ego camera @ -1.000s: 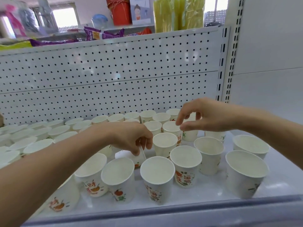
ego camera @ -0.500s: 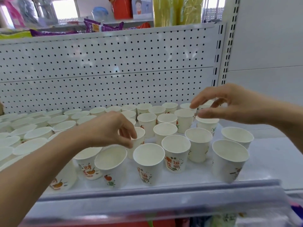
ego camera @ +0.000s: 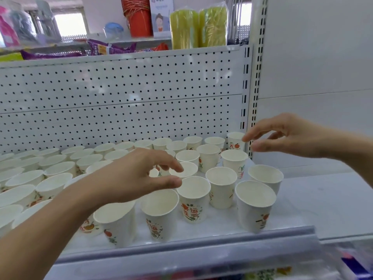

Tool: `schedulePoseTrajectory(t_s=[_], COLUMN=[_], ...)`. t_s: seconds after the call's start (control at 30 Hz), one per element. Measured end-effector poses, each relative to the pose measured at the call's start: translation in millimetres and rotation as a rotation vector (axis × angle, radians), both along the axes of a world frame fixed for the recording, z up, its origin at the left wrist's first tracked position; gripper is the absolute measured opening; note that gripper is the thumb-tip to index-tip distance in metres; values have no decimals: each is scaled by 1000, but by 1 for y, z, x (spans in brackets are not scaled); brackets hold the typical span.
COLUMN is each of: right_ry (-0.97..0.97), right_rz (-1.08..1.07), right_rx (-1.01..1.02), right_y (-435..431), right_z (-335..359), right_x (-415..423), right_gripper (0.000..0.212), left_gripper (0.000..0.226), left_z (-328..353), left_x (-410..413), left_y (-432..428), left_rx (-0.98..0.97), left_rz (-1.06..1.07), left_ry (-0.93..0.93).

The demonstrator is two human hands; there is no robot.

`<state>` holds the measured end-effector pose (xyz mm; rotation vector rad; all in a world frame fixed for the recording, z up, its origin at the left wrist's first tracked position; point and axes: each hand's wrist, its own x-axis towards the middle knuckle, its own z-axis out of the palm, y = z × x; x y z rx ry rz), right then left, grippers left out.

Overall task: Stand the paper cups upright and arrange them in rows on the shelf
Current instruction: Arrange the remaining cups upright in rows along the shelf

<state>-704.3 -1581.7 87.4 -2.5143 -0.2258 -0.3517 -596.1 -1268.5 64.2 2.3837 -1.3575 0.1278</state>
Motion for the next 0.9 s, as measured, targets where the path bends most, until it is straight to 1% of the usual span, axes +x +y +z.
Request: schedulePoseTrajectory(t_s=[0.13,0.23,0.3,0.37,0.43,0.53,0.6,0.63,0.7,0.77,0.83,0.9], right_ry=[37,93,120,124,167,340,423,444,464,478,510,536], right_rz=[-20,-31,-47,-93,-125,-130,-153,-160,-146,-125,-106,-91], right_rx=[-36,-86,-149,-185,-191,-276,-357,-360,-322,-316,-332,-276], right_y=[-18,-25,-25,-25,-26,-28,-28,-28,-31,-33,-36,-39], right_z=[-5,-14,-18,-19,-19,-20,-23,-24,-28,-33,-36,-34], right_x=[21,48,66,84,99,115,120,121,121,118,116,112], right_gripper=[29,12,9,9,11,17,23,25,21,17,18,20], left_gripper=[44,30,25,25,31,37,31,25,18,17,17,16], left_z=[8,16,19,16,7,-9,-13,-14,-13,-11,-8,0], left_x=[6,25,45,65,84,108,117,119,120,117,113,110], left_y=[-15,-33,-56,-85,-113,-143,-153,-156,-158,-157,-154,-149], left_rx=[66,141,167,173,220,380,436,443,441,444,469,477], left_rz=[5,18,10,-8,-13,-18,-52,-74,-117,-156,-199,-235], left_ry=[3,-18,-33,-31,-50,-178,-257,-281,-299,-242,-149,-38])
